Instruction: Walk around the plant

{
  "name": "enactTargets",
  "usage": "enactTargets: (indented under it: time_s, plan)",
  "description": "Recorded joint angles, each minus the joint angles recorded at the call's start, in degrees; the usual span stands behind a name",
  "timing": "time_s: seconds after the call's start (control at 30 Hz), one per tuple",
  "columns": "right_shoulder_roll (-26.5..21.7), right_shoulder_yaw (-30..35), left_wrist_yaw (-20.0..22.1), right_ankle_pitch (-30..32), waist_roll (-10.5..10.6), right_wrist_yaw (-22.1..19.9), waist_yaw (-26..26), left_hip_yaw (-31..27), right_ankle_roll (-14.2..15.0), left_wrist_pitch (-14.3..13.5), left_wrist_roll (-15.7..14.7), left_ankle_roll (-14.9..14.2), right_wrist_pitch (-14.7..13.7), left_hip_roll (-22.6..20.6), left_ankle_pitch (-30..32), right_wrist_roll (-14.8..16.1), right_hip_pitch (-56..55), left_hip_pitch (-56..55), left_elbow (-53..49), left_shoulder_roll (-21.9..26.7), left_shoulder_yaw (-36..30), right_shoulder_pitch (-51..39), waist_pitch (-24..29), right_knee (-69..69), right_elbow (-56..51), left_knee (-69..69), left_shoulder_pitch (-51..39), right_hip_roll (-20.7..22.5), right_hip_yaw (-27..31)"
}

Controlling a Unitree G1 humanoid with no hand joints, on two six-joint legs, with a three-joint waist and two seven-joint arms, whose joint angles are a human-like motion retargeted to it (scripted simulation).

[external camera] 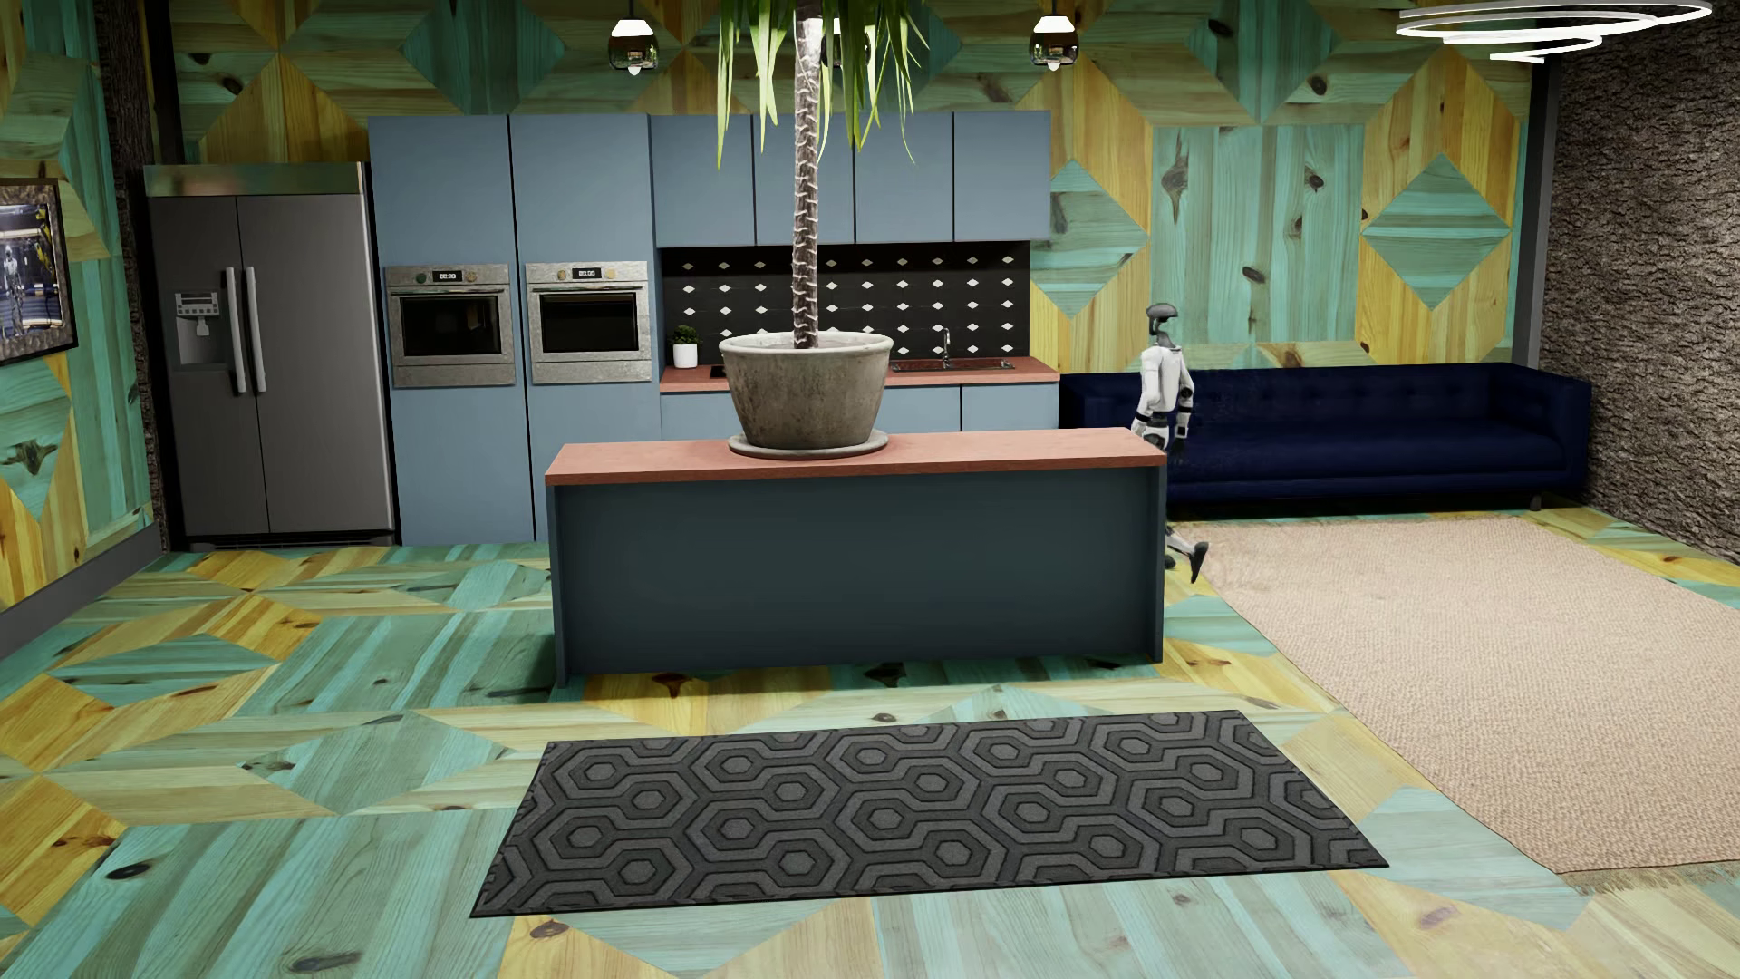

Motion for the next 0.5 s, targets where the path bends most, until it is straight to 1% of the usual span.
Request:
enactTargets:
  time_s: [0.03, 0.07, 0.1, 0.13, 0.17, 0.2, 0.23, 0.27, 0.3, 0.33, 0.37, 0.4, 0.43, 0.47, 0.5]
  plan:
    - [0.2, 0.5, 0.0, -1.3, -0.7, 0.0, 2.8, 0.0, 0.0, 0.0, 0.0, 0.0, 0.0, 0.2, 0.0, 0.0, 5.3, -6.4, 2.8, -1.3, 0.3, -0.1, 0.1, -3.1, -1.7, -2.7, 0.4, -0.7, 0.0]
    - [0.1, 1.5, 0.0, -3.5, -2.2, 0.0, 6.3, 0.0, 0.0, 0.0, 0.0, 0.0, 0.0, -0.4, 1.7, 0.0, 10.4, -11.8, 1.6, -1.1, 0.1, 0.2, -0.1, -6.3, -4.9, -9.6, 2.4, -1.8, 0.0]
    - [-0.1, 1.2, 0.0, -5.5, -3.2, 0.0, 9.4, 0.0, 0.0, 0.0, 0.0, 0.0, 0.0, 0.1, 2.9, 0.0, 15.5, -16.7, 3.2, -1.2, -1.4, 0.4, -0.3, -9.1, -7.3, -16.5, 3.5, -2.3, 0.0]
    - [-0.8, 1.4, 0.0, -7.1, -3.8, 0.0, 13.1, 0.0, 0.0, 0.0, 0.0, 0.0, 0.0, 0.9, 2.0, 0.0, 20.1, -20.7, 2.9, -0.5, -1.7, 0.4, -0.4, -11.1, -10.4, -23.8, 5.3, -2.8, 0.0]
    - [-1.7, 1.0, 0.0, -8.6, -3.8, 0.0, 16.5, 0.0, 0.0, 0.0, 0.0, 0.0, 0.0, 1.8, -2.6, 0.0, 24.1, -24.2, 3.0, 0.1, -1.5, -0.1, -0.6, -12.4, -12.9, -31.4, 6.7, -2.7, 0.0]
    - [-2.9, 1.5, 0.0, -9.8, -3.6, 0.0, 20.2, 0.0, 0.0, 0.0, 0.0, 0.0, 0.0, 3.2, -10.7, 0.0, 27.4, -26.7, 3.7, 0.7, -2.4, -1.2, -0.8, -13.1, -14.2, -37.8, 7.9, -2.6, 0.0]
    - [-3.8, 1.9, 0.0, -10.2, -4.1, 0.0, 23.5, 0.0, 0.0, 0.0, 0.0, 0.0, 0.0, 5.3, -20.0, 0.0, 29.9, -28.8, 5.2, 1.0, -1.4, -2.4, -1.2, -13.0, -14.8, -41.0, 9.7, -2.8, 0.0]
    - [-4.1, 2.1, 0.0, -8.7, -4.9, 0.0, 26.5, 0.0, 0.0, 0.0, 0.0, 0.0, 0.0, 7.4, -22.7, 0.0, 32.6, -29.7, 6.3, 1.8, -1.8, -3.7, -0.9, -12.5, -14.4, -41.6, 11.4, -3.5, 0.0]
    - [-4.1, 1.5, 0.0, -4.7, -6.1, 0.0, 28.0, 0.0, 0.0, 0.0, 0.0, 0.0, 0.0, 7.9, -11.9, 0.0, 34.6, -32.2, 8.2, 2.0, -1.9, -4.3, -1.5, -11.8, -13.5, -39.1, 12.9, -4.7, 0.0]
    - [-3.6, 0.0, 0.0, 2.2, -7.9, 0.0, 27.4, 0.0, 0.0, 0.0, 0.0, 0.0, 0.0, 6.3, 1.2, 0.0, 34.9, -35.4, 9.8, 2.1, -3.7, -4.2, -2.0, -9.1, -12.7, -33.4, 13.6, -6.3, 0.0]
    - [-2.7, -0.7, 0.0, 11.4, -10.3, 0.0, 26.0, 0.0, 0.0, 0.0, 0.0, 0.0, 0.0, 2.9, 4.1, 0.0, 32.5, -36.2, 11.8, 2.0, -5.9, -3.9, -2.4, -3.2, -11.0, -28.7, 13.1, -7.8, 0.0]
    - [-2.3, -0.4, 0.0, 17.9, -10.4, 0.0, 23.9, 0.0, 0.0, 0.0, 0.0, 0.0, 0.0, 0.5, 1.6, 0.0, 29.0, -33.7, 12.6, 2.0, -7.2, -3.5, -2.1, 5.4, -8.9, -26.0, 12.1, -6.8, 0.0]
    - [-2.1, 1.0, 0.0, 17.8, -10.7, 0.0, 22.0, 0.0, 0.0, 0.0, 0.0, 0.0, 0.0, -2.5, -0.6, 0.0, 22.7, -30.8, 11.7, 2.0, -5.9, -3.7, -1.9, 15.7, -7.7, -24.9, 11.4, -6.2, 0.0]
    - [-2.0, 2.1, 0.0, 11.9, -10.9, 0.0, 19.3, 0.0, 0.0, 0.0, 0.0, 0.0, 0.0, -5.5, -2.5, 0.0, 18.2, -24.8, 11.1, 1.4, -3.4, -3.9, -0.5, 24.6, -7.1, -26.3, 10.4, -5.9, 0.0]
    - [-1.7, 2.6, 0.0, 4.4, -10.0, 0.0, 16.8, 0.0, 0.0, 0.0, 0.0, 0.0, 0.0, -7.5, -5.3, 0.0, 11.9, -18.8, 9.2, 1.4, -3.1, -3.5, 0.2, 30.5, -6.7, -28.5, 8.5, -3.5, 0.0]
